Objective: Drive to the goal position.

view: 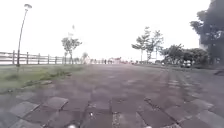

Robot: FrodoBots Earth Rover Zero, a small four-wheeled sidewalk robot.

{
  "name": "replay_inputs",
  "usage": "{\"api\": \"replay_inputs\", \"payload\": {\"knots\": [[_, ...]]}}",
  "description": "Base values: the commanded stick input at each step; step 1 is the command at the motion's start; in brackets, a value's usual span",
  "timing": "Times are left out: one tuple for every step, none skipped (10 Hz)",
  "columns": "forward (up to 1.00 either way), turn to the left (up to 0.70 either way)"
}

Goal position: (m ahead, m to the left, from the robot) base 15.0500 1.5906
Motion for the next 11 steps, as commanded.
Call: {"api": "replay_inputs", "payload": {"knots": [[1.00, 0.04], [1.00, 0.04], [1.00, 0.04], [1.00, 0.04], [1.00, 0.04], [1.00, 0.04], [1.00, 0.04], [1.00, 0.04], [1.00, 0.04], [1.00, 0.04], [1.00, 0.04]]}}
